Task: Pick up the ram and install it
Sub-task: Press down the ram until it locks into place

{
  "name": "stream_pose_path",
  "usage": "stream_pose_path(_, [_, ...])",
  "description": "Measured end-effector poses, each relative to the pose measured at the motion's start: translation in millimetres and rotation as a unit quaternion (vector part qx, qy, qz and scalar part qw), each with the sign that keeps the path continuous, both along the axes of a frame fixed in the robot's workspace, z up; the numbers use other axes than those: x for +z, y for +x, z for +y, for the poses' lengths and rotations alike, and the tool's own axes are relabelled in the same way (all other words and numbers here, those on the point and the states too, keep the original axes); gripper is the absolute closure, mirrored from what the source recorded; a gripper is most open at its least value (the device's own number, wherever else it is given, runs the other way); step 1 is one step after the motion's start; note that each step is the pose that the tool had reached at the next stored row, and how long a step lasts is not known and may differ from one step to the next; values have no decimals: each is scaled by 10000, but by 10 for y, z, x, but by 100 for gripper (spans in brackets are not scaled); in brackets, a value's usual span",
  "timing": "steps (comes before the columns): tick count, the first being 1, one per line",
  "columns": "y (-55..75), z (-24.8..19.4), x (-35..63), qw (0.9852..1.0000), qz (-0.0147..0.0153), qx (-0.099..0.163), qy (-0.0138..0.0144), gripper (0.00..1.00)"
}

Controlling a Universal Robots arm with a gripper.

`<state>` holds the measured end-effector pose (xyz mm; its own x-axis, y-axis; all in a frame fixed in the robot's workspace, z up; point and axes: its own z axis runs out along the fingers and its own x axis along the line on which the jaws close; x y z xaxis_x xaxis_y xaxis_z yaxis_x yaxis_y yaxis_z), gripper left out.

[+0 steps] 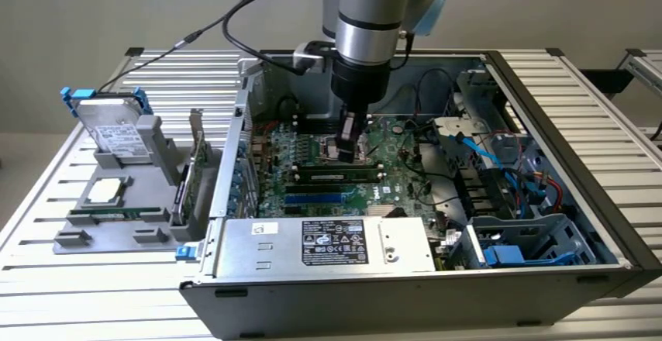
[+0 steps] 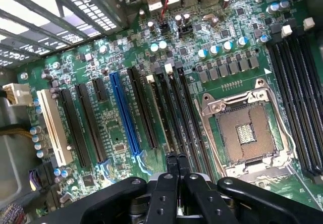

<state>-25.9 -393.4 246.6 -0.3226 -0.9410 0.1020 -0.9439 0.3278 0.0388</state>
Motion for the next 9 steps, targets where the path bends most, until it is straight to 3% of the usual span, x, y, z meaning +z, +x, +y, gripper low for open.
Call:
stream_pose_path(4, [0, 0, -2, 9995, 0, -328, 0, 90])
stream_pose_path(9, [0, 0, -7, 9973, 0, -730, 0, 90])
